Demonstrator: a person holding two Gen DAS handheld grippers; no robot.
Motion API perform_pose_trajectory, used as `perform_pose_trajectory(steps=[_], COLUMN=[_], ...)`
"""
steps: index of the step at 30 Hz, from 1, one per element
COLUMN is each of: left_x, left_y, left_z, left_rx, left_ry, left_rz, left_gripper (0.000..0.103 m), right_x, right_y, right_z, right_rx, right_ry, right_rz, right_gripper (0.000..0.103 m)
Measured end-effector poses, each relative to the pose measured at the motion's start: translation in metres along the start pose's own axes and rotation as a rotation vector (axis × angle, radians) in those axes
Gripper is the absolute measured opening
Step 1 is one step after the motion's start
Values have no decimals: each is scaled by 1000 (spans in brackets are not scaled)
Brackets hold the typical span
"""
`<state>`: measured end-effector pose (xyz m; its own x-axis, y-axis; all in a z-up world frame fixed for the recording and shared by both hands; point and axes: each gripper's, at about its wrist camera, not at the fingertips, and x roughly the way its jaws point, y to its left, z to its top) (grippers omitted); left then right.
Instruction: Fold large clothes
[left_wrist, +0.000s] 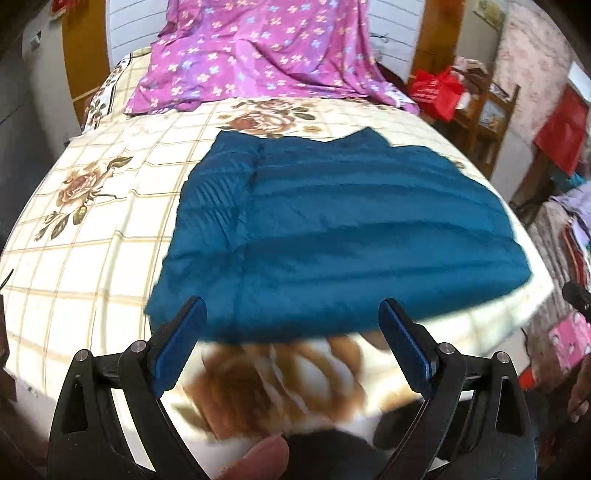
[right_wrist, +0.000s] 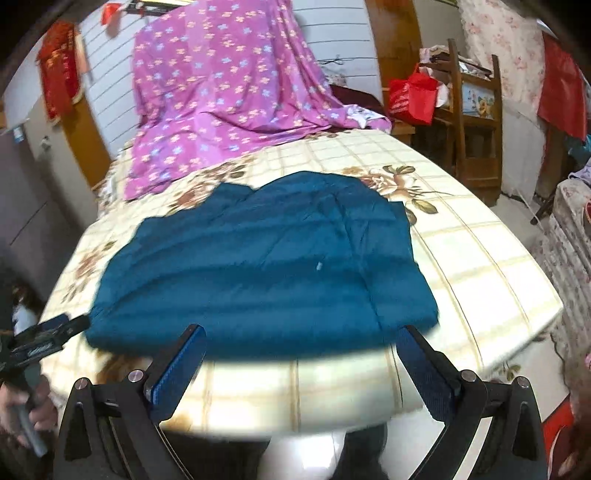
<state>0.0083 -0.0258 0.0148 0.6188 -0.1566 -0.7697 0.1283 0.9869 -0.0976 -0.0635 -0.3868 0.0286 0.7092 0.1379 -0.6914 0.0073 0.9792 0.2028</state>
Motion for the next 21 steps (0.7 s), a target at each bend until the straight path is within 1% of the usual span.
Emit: perform_pose_trajectory(steps=[2, 4, 7, 9, 15, 17, 21], left_x=[-18, -29, -42, -49, -62, -63, -60], left_y=[-14, -25, -40, -44, -39, -36, -31], left_z=[-11, -21, -29, -34, -41, -42, -43], left_rx=[9, 16, 33, 42, 28, 23, 7], left_ry=[-2, 15, 17, 14, -10, -22, -20], left_rz=[-18, -50, -54, -55, -29, -14, -13], left_gripper=[94, 94, 94, 94, 94, 94, 94], right_x=[-23, -38, -55, -65, -77, -76, -72], right_y=[3, 7, 14, 16, 19, 18, 16], right_z=[-14, -27, -42, -49, -58, -58, -58], right_rx=[8, 8, -26, -35, -55, -49, -44], right_ry=[11, 17, 11, 3, -12, -10, -6], right_rz=[9, 22, -9, -14, -29, -25, -26], right_gripper=[103, 103, 103, 103, 103, 103, 103])
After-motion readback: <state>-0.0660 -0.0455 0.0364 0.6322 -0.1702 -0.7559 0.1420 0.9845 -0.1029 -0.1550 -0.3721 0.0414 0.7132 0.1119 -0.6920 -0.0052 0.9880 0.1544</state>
